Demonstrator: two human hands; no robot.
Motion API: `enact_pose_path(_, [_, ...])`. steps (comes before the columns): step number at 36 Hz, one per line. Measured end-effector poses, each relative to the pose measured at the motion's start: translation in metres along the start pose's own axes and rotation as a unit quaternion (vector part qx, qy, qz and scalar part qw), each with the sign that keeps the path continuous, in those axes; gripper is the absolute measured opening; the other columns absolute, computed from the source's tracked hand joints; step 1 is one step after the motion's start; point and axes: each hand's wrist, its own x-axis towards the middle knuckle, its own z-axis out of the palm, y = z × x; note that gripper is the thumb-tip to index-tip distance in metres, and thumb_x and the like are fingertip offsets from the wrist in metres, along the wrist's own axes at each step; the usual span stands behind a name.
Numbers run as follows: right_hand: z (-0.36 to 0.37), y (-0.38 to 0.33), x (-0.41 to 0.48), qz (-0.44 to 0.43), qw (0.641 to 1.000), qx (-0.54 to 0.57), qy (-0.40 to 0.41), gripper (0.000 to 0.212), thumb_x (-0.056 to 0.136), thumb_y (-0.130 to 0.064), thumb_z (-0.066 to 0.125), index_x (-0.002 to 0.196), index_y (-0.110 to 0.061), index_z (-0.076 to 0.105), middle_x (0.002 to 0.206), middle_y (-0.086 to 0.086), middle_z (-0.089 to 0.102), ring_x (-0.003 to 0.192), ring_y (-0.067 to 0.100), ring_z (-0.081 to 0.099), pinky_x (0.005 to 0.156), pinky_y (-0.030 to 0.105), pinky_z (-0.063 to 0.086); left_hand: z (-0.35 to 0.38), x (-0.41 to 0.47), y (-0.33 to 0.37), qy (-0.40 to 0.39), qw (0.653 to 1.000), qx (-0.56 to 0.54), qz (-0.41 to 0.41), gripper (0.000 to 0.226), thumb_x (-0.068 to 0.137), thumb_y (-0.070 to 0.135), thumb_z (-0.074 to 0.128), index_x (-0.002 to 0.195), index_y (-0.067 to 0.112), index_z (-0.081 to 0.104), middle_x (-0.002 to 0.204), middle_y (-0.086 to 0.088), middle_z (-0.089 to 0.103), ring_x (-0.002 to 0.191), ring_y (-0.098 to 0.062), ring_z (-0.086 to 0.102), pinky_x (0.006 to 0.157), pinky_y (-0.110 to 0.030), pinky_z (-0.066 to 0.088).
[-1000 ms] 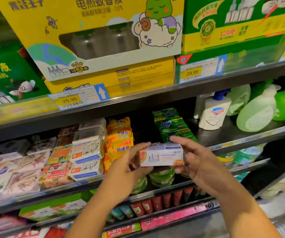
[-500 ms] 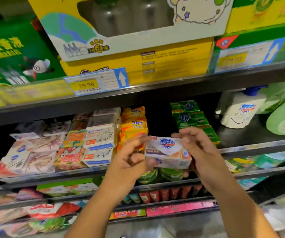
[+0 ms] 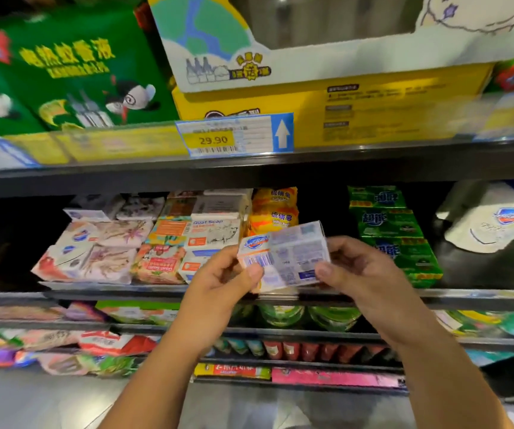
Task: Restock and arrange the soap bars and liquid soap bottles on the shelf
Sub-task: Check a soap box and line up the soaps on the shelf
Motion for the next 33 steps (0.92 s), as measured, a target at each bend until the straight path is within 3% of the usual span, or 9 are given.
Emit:
enact_pose_path(4, [0.009, -0.004, 0.006, -0.027, 1.0, -0.012, 0.009, 0.036, 0.074, -0.027, 0.07, 0.109, -0.02, 0.065, 0.102, -0.01, 0.073, 0.098, 0.007, 0.069, 0.078, 0.018, 0.054, -0.002, 0.001, 0.003, 0.018, 0.999, -0.033, -0.007, 0.028, 0.087, 0.026, 0.075, 0.106, 0.007, 0.068, 0.092, -0.01, 0.071, 0.081, -0.019, 0.062, 0.072, -0.021, 0.053])
enact_pose_path(8, [0.017, 0.001, 0.015, -0.035, 0.999, 0.04, 0.01, 0.049, 0.069, -0.017, 0.075, 0.115, -0.022, 0.059, 0.098, -0.004, 0.072, 0.096, 0.009, 0.069, 0.076, 0.021, 0.056, -0.007, 0.003, 0.005, 0.054, 0.997, -0.04, 0.04, 0.044, 0.071, 0.035, 0.077, 0.105, 0.009, 0.066, 0.088, -0.03, 0.054, 0.078, -0.021, 0.052, 0.068, -0.024, 0.047])
enact_pose_path(12, [0.024, 0.016, 0.023, -0.017, 1.0, -0.011, -0.012, 0.068, 0.066, -0.016, 0.091, 0.12, -0.034, 0.055, 0.106, -0.003, 0.069, 0.103, 0.015, 0.068, 0.085, 0.032, 0.058, -0.013, 0.003, 0.013, 0.086, 0.99, -0.063, 0.096, 0.041, 0.072, 0.009, 0.078, 0.109, 0.009, 0.06, 0.08, -0.011, 0.067, 0.077, -0.017, 0.065, 0.069, -0.024, 0.054])
enact_pose_path(16, [0.05, 0.031, 0.028, 0.009, 0.997, -0.063, -0.053, 0.068, 0.069, -0.014, 0.088, 0.121, -0.041, 0.054, 0.114, -0.013, 0.066, 0.111, 0.01, 0.064, 0.084, 0.036, 0.059, -0.018, 0.005, 0.017, 0.103, 0.987, -0.069, 0.106, 0.053, 0.064, 0.003, 0.083, 0.111, 0.01, 0.058, 0.09, -0.015, 0.065, 0.082, -0.021, 0.065, 0.069, -0.028, 0.057])
enact_pose_path(19, [0.079, 0.04, 0.028, 0.019, 0.995, -0.033, -0.091, 0.06, 0.069, -0.028, 0.086, 0.12, -0.039, 0.055, 0.114, -0.015, 0.068, 0.108, 0.009, 0.067, 0.089, 0.034, 0.057, -0.021, 0.005, 0.018, 0.097, 0.989, -0.018, 0.109, 0.056, 0.062, 0.01, 0.087, 0.111, 0.017, 0.06, 0.097, -0.005, 0.073, 0.089, -0.021, 0.07, 0.073, -0.029, 0.058])
enact_pose_path(25, [0.087, 0.046, 0.032, 0.045, 0.99, -0.07, -0.11, 0.062, 0.077, 0.003, 0.08, 0.114, -0.041, 0.057, 0.105, -0.012, 0.072, 0.095, 0.001, 0.069, 0.079, 0.021, 0.057, -0.037, 0.003, 0.019, 0.072, 0.991, 0.022, 0.112, 0.048, 0.064, 0.024, 0.085, 0.107, 0.033, 0.064, 0.095, -0.004, 0.071, 0.087, -0.023, 0.069, 0.074, -0.031, 0.056])
enact_pose_path(28, [0.072, 0.04, 0.034, 0.03, 0.992, -0.093, -0.084, 0.065, 0.07, -0.011, 0.089, 0.12, -0.036, 0.057, 0.113, -0.018, 0.069, 0.107, 0.005, 0.066, 0.082, 0.023, 0.055, -0.05, 0.003, 0.017, 0.066, 0.992, 0.008, 0.106, 0.046, 0.066, 0.025, 0.083, 0.107, 0.036, 0.065, 0.085, 0.004, 0.07, 0.083, -0.014, 0.067, 0.071, -0.027, 0.054])
enact_pose_path(31, [0.059, 0.023, 0.035, 0.012, 0.996, -0.08, -0.042, 0.066, 0.06, -0.031, 0.095, 0.115, -0.038, 0.061, 0.11, -0.01, 0.071, 0.105, 0.011, 0.068, 0.082, 0.029, 0.056, -0.063, 0.004, 0.013, 0.068, 0.993, 0.011, 0.1, 0.048, 0.065, 0.028, 0.084, 0.107, 0.039, 0.063, 0.085, -0.005, 0.069, 0.083, -0.017, 0.062, 0.077, -0.038, 0.05])
enact_pose_path(33, [0.057, 0.009, 0.037, -0.012, 0.999, -0.023, -0.019, 0.063, 0.06, -0.015, 0.091, 0.115, -0.026, 0.062, 0.102, -0.002, 0.073, 0.096, 0.012, 0.07, 0.073, 0.023, 0.056, -0.07, 0.005, 0.009, 0.052, 0.994, 0.007, 0.095, 0.053, 0.063, 0.027, 0.086, 0.109, 0.035, 0.06, 0.082, -0.011, 0.064, 0.081, -0.018, 0.06, 0.077, -0.037, 0.05])
